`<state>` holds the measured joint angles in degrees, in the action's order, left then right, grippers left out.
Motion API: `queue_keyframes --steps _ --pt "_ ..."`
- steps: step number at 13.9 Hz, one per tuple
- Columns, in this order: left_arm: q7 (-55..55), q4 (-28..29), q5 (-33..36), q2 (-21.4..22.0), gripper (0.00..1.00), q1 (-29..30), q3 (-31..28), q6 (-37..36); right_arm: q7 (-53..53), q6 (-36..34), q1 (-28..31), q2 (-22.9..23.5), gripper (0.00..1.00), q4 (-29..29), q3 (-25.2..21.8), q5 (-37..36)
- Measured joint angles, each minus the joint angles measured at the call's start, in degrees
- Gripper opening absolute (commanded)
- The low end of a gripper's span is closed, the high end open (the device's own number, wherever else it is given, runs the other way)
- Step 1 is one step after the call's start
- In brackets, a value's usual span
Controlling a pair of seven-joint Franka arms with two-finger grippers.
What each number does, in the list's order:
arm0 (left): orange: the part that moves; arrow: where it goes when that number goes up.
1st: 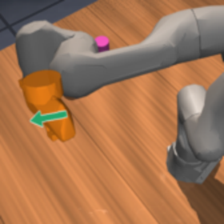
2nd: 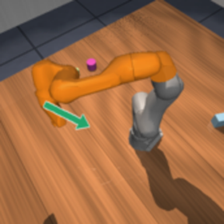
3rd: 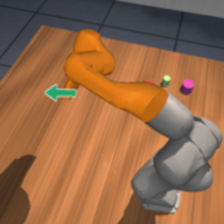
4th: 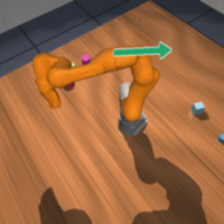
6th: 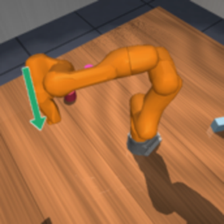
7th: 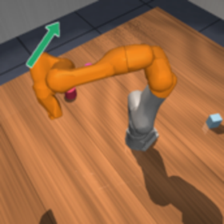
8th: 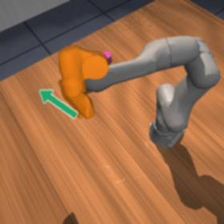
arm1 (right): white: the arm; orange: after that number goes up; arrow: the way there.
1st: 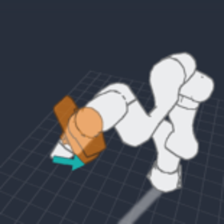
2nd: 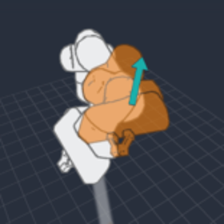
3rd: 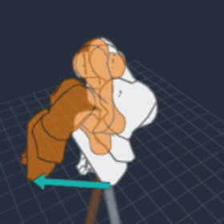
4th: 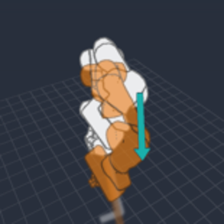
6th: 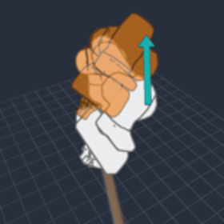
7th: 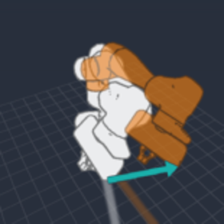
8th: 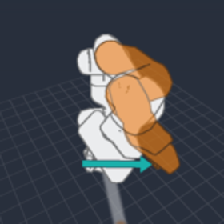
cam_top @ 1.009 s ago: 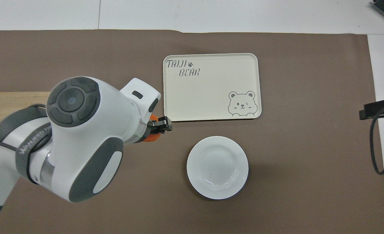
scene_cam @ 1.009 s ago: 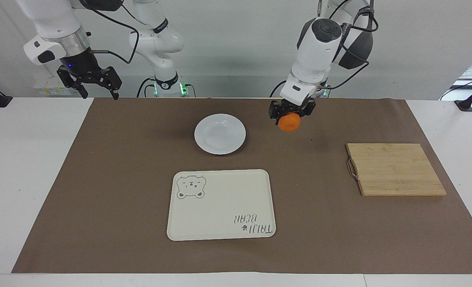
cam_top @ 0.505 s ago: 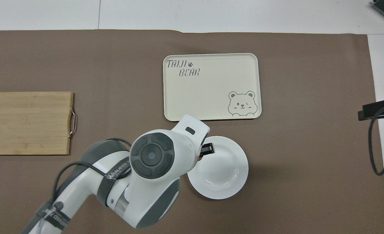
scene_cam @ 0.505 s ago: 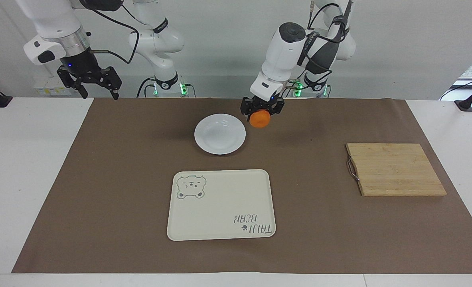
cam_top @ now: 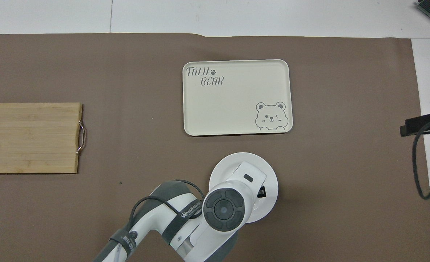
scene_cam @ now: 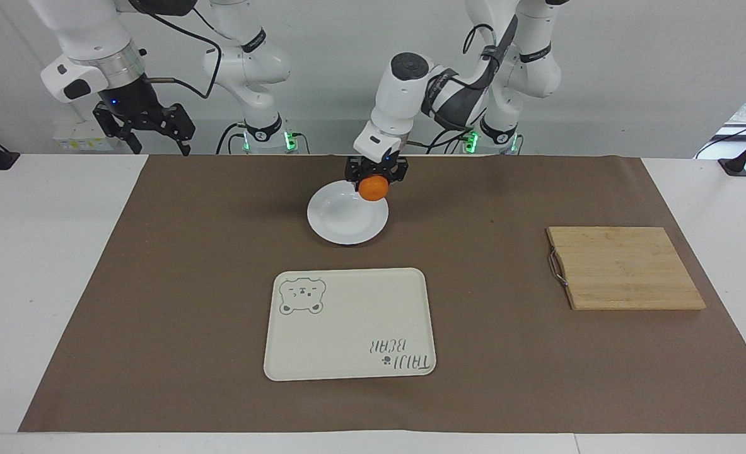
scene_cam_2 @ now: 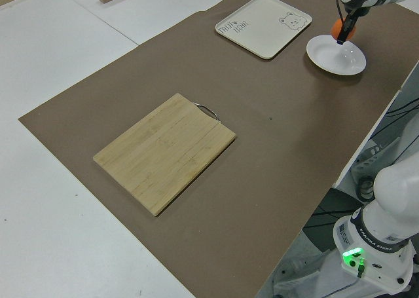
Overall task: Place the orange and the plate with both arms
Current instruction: 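Carry the orange ball with the left gripper over the white plate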
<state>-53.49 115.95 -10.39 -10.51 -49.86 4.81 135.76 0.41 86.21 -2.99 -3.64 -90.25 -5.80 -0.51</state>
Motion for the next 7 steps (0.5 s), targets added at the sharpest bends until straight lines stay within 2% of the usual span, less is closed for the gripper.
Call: queue_keyframes --steps 1,2,3,4,7 --pt "-0.16 0.27 0.0 -1.24 0.0 -0.74 -0.05 1.97 0.09 0.75 -0.16 -0.13 1.0 -0.28 0.04 0.0" --pt "-0.53 0.4 0.0 -2.79 0.1 -1.47 -0.04 4.3 0.13 1.42 -0.28 -0.29 1.0 -0.65 0.04 0.0" --pt "-0.88 0.4 0.0 -4.49 0.8 -2.07 -0.05 6.71 0.15 1.94 -0.34 -0.5 1.0 -1.11 0.04 0.0" --pt "-1.07 0.41 0.0 -5.9 1.0 -2.4 -0.05 8.45 0.18 2.11 -0.34 -0.64 1.0 -1.41 0.04 0.0" --pt "-1.19 0.38 0.0 -7.59 1.0 -2.43 -0.37 10.33 0.51 2.14 -0.35 -0.81 1.0 -1.62 0.04 0.0"
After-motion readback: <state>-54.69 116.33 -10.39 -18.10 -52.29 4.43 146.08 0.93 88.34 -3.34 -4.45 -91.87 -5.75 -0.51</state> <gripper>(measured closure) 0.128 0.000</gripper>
